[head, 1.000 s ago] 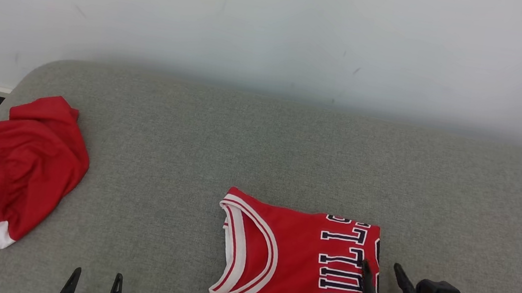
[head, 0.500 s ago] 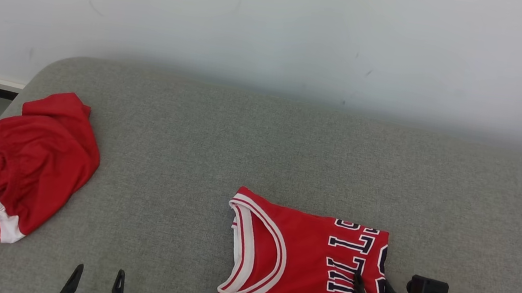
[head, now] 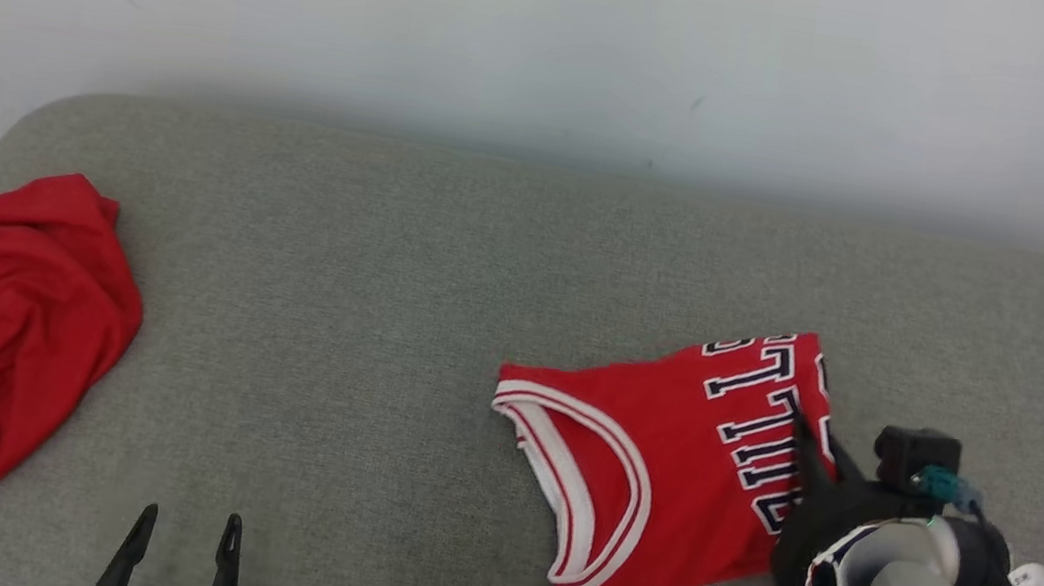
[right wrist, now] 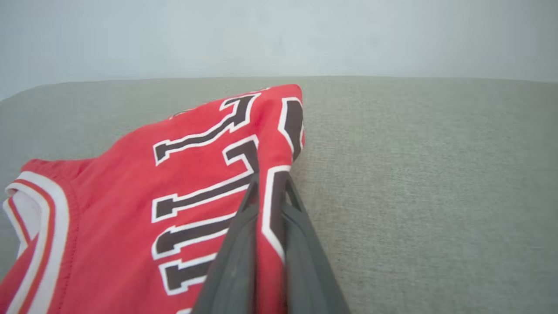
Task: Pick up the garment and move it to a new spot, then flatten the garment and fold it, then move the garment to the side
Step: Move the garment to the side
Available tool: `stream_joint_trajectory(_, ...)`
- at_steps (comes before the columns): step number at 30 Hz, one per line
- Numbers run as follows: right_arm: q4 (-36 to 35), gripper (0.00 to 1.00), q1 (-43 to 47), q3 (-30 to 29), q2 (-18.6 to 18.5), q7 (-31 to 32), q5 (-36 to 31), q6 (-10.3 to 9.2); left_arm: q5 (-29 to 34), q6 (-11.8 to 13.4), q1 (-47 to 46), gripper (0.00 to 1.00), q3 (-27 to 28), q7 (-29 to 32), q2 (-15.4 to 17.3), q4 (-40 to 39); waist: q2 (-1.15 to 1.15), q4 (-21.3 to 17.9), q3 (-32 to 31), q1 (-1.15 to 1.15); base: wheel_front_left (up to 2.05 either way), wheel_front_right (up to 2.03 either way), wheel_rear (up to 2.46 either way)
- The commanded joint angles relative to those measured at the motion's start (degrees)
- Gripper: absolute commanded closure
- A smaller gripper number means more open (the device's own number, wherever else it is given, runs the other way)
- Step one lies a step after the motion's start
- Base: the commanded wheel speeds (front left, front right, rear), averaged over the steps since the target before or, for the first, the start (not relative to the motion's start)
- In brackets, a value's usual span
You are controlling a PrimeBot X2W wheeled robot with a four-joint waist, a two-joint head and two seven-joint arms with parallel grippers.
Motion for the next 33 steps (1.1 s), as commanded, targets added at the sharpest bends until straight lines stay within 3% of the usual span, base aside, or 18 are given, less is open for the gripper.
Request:
stream_joint_trajectory(1, -0.96, 1.00, -1.50, -0.45, -1.06, -0.24, -1.25, -0.09, -0.58, 0.11, -1.13, 0.00, 0.16, -0.19, 0.04, -0.44, 0.00, -1.93, 1.93, 0.00, 0.00, 0.00, 0.00)
stream_joint_trajectory(15, -0.54, 1.00, -15.11, -0.53, -13.72, -0.24, -8.44, -0.09, 1.04, -0.72, -7.76, 0.00, 0.24, -0.19, 0.39, -3.07, 0.00, -5.81, 12.18, 0.00, 0.00, 0.00, 0.00)
stream_joint_trajectory(30, 4.03, 1.00, -24.65, -0.25, -25.92, -0.23, -8.00, -0.10, 1.97, -1.18, -11.43, 0.00, -0.44, -0.19, 2.15, -6.40, 0.00, -6.58, 18.08, 0.00, 0.00, 0.00, 0.00)
stream_joint_trajectory(33, 5.13, 1.00, -26.43, -0.21, -26.75, -0.14, -9.21, -0.09, 2.03, -1.23, -11.70, 0.00, -0.58, -0.20, 2.43, -6.98, 0.00, -6.70, 18.80, 0.00, 0.00, 0.00, 0.00)
